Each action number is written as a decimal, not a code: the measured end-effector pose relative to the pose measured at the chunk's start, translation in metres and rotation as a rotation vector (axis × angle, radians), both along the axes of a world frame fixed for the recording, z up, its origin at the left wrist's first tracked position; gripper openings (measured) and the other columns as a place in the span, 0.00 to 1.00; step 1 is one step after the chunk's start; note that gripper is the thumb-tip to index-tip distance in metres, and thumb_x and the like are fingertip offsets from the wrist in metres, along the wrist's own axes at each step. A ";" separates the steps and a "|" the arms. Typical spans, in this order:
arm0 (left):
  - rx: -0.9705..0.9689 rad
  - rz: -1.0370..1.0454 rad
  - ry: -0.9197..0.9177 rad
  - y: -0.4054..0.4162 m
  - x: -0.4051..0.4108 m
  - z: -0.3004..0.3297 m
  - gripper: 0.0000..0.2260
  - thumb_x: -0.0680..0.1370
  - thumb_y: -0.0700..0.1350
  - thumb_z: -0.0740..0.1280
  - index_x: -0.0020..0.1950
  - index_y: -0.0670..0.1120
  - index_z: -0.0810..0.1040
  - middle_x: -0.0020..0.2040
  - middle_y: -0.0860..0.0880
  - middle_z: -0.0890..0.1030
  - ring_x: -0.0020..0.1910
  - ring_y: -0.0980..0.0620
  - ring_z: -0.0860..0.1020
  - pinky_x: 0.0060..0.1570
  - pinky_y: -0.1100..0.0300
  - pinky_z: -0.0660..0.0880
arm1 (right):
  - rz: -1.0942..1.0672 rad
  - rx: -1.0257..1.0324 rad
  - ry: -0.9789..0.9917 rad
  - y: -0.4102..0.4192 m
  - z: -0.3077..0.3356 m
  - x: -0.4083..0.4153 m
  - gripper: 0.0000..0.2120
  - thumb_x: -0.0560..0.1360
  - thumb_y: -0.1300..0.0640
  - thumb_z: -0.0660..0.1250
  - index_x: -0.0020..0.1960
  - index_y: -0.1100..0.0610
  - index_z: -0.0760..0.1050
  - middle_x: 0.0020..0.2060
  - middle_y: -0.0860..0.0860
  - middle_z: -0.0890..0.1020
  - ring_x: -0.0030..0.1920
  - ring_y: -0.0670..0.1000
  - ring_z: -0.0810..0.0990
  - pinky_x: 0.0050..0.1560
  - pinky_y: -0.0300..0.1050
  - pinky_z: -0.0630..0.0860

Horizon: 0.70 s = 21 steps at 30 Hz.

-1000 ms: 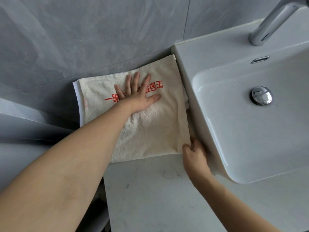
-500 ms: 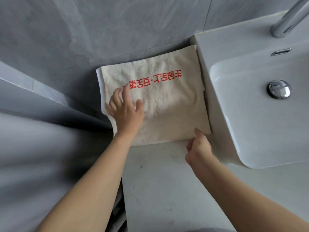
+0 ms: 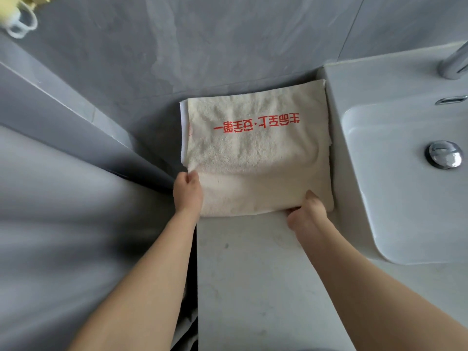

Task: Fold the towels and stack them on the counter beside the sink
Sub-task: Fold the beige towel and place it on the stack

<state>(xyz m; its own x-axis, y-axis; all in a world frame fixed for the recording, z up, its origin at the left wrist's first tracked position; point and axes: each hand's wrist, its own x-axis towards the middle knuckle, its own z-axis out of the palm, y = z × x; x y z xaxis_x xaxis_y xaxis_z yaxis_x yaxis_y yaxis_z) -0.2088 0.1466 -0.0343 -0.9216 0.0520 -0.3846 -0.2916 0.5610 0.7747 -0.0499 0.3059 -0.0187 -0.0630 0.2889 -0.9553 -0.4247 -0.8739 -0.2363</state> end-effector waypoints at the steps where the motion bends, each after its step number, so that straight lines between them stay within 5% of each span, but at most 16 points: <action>1: 0.006 0.014 0.005 -0.002 -0.001 0.000 0.10 0.82 0.50 0.59 0.45 0.45 0.69 0.38 0.50 0.69 0.35 0.52 0.68 0.34 0.58 0.66 | 0.016 0.023 -0.019 0.000 0.000 0.004 0.03 0.77 0.55 0.68 0.50 0.53 0.77 0.49 0.50 0.83 0.50 0.52 0.83 0.56 0.50 0.79; 6: 0.138 0.083 -0.144 -0.007 -0.006 -0.005 0.11 0.79 0.50 0.65 0.54 0.46 0.66 0.45 0.51 0.71 0.41 0.56 0.71 0.42 0.58 0.70 | 0.015 0.115 0.053 0.001 0.001 0.023 0.05 0.79 0.54 0.65 0.52 0.53 0.77 0.54 0.53 0.83 0.55 0.54 0.81 0.62 0.54 0.76; 9: 0.107 -0.043 -0.273 -0.010 -0.006 -0.009 0.11 0.78 0.55 0.66 0.52 0.49 0.71 0.51 0.53 0.75 0.48 0.54 0.74 0.46 0.57 0.72 | 0.014 0.128 0.087 0.004 0.002 0.028 0.10 0.77 0.50 0.68 0.54 0.54 0.78 0.51 0.53 0.85 0.51 0.54 0.84 0.54 0.54 0.80; 14: 0.077 -0.012 -0.152 -0.013 -0.005 -0.004 0.11 0.80 0.53 0.61 0.49 0.46 0.71 0.45 0.46 0.71 0.45 0.49 0.69 0.40 0.55 0.68 | 0.068 0.150 0.123 0.004 0.004 0.034 0.11 0.76 0.49 0.68 0.55 0.51 0.81 0.48 0.51 0.86 0.47 0.54 0.86 0.46 0.50 0.82; 17: 0.098 -0.018 -0.298 -0.018 -0.005 0.006 0.13 0.80 0.57 0.61 0.53 0.48 0.74 0.51 0.49 0.77 0.50 0.48 0.76 0.51 0.51 0.75 | 0.105 0.153 0.079 0.005 0.014 0.036 0.09 0.76 0.50 0.66 0.51 0.52 0.82 0.45 0.50 0.87 0.44 0.52 0.86 0.48 0.49 0.82; 21: 0.082 -0.078 -0.539 -0.025 -0.002 0.022 0.10 0.81 0.51 0.65 0.58 0.47 0.77 0.50 0.48 0.83 0.47 0.49 0.81 0.39 0.55 0.77 | 0.085 0.165 -0.016 0.007 0.029 0.038 0.09 0.76 0.53 0.67 0.54 0.51 0.82 0.46 0.48 0.86 0.47 0.50 0.85 0.49 0.45 0.81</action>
<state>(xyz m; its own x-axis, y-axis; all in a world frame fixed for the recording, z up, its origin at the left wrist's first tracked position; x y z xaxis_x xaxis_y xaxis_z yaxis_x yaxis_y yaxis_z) -0.2106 0.1213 -0.0120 -0.5876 0.1622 -0.7927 -0.6187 0.5413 0.5694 -0.0118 0.3125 0.0108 -0.0795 0.4363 -0.8963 -0.3459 -0.8553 -0.3857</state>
